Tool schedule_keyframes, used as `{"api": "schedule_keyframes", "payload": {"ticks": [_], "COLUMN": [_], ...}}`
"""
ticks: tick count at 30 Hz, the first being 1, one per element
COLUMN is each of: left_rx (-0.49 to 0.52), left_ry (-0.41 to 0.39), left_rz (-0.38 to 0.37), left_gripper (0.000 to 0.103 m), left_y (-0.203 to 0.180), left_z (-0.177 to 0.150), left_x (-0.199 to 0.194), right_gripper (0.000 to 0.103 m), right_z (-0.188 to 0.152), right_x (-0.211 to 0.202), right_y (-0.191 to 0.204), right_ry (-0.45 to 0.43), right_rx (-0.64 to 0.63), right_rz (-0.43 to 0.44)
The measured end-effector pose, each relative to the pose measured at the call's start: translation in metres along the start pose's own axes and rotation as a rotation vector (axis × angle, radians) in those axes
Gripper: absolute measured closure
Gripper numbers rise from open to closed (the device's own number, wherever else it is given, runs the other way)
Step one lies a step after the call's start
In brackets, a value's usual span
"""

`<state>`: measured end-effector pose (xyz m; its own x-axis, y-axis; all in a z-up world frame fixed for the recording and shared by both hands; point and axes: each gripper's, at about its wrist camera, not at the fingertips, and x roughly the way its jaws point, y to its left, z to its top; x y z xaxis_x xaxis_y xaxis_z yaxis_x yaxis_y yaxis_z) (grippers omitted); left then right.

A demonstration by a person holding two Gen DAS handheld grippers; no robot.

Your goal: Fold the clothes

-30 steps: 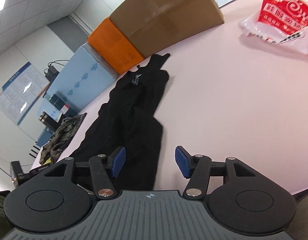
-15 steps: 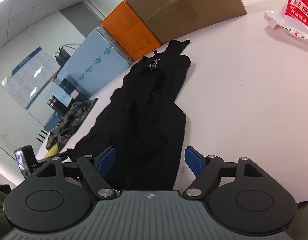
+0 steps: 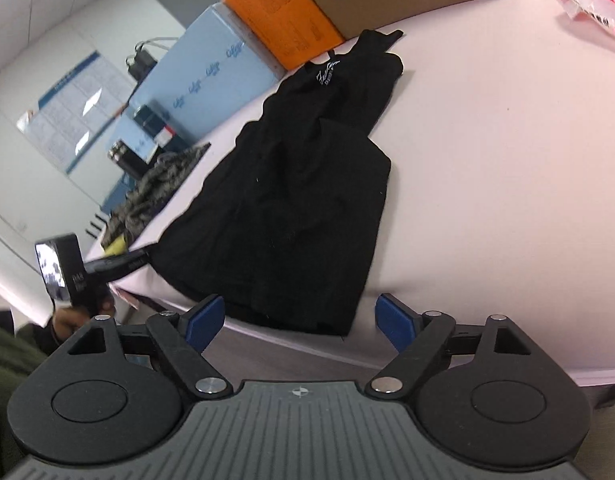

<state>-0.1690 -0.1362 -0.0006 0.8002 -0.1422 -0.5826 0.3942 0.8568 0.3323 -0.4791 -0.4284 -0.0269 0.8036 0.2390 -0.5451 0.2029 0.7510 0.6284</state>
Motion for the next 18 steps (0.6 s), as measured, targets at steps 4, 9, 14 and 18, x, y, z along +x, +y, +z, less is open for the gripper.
{"api": "schedule_keyframes", "payload": {"ticks": [4, 9, 14, 18], "left_rx": [-0.050, -0.130, -0.126, -0.098], "left_ry": [-0.038, -0.156, -0.286, -0.444], "left_rz": [0.013, -0.001, 0.004, 0.027], "left_gripper": [0.100, 0.100, 0.100, 0.100], "left_y": [0.011, 0.035, 0.040, 0.044], "left_z": [0.014, 0.046, 0.109, 0.161], "left_x": [-0.012, -0.037, -0.047, -0.069], "right_gripper": [0.099, 0.099, 0.099, 0.099], "right_z": [0.003, 0.024, 0.104, 0.186], "right_x": [0.002, -0.018, -0.029, -0.037], "right_y": [-0.019, -0.029, -0.010, 0.019], "right_ry": [0.002, -0.077, -0.195, -0.297], "right_rx": [0.184, 0.309, 0.221, 0.062], "right_rz": [0.036, 0.177, 0.243, 0.250]}}
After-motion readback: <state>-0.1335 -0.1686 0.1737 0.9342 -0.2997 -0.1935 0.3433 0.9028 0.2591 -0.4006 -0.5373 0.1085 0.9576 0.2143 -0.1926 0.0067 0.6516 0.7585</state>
